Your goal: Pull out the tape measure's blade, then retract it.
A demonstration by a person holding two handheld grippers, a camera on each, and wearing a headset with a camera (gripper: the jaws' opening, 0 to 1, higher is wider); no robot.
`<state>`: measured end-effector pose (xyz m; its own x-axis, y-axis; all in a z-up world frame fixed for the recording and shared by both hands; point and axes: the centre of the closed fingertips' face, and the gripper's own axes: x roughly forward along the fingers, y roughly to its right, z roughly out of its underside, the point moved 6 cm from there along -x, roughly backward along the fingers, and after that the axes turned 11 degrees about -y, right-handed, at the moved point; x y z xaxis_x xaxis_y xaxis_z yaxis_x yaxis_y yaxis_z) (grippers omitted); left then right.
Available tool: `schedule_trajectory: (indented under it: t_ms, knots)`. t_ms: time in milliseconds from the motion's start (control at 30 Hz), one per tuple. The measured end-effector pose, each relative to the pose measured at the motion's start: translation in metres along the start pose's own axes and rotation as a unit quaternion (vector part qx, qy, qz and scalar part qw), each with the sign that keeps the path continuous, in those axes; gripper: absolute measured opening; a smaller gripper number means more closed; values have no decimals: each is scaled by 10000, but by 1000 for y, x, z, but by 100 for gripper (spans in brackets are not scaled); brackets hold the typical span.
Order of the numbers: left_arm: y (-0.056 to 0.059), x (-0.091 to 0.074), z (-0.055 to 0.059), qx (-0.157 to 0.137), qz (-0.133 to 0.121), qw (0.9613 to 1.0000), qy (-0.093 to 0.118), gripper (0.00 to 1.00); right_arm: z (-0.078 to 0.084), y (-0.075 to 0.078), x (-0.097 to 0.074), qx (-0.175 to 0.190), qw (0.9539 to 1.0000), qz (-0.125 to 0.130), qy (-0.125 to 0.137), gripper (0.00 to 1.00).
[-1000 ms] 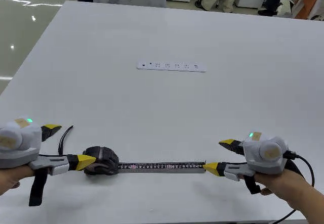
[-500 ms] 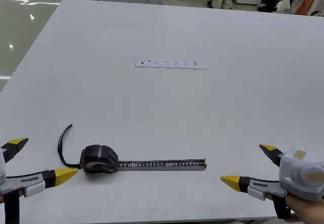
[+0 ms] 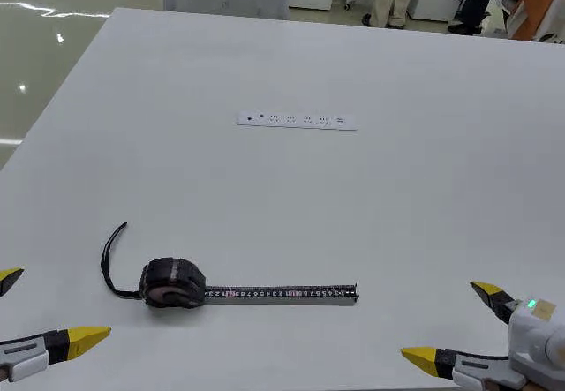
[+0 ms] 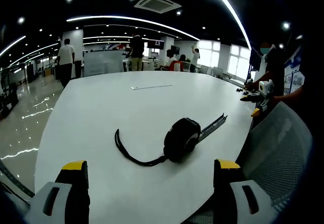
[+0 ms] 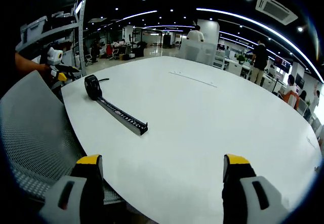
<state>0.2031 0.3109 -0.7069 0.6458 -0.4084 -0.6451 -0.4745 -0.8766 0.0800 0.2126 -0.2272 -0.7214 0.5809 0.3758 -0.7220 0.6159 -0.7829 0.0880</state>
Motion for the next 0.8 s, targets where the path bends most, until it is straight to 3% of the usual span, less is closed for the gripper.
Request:
schedule_trajectory:
  t_ms: [100, 367, 600, 800]
  knots:
    - [3, 0, -4, 16, 44, 10000, 62, 100, 5, 0, -1, 23, 10000, -26, -38, 100]
    - [17, 5, -3, 81, 293, 9995, -101, 100, 11, 8, -10, 94, 9999, 66, -32, 100]
    - [19, 6, -7, 67, 347, 9994, -45, 100, 15, 9, -13, 219, 9997, 30, -84, 100]
    - [21, 7, -8, 57, 381, 9993, -37, 100, 11, 7, -11, 36, 9999, 8, -133, 100]
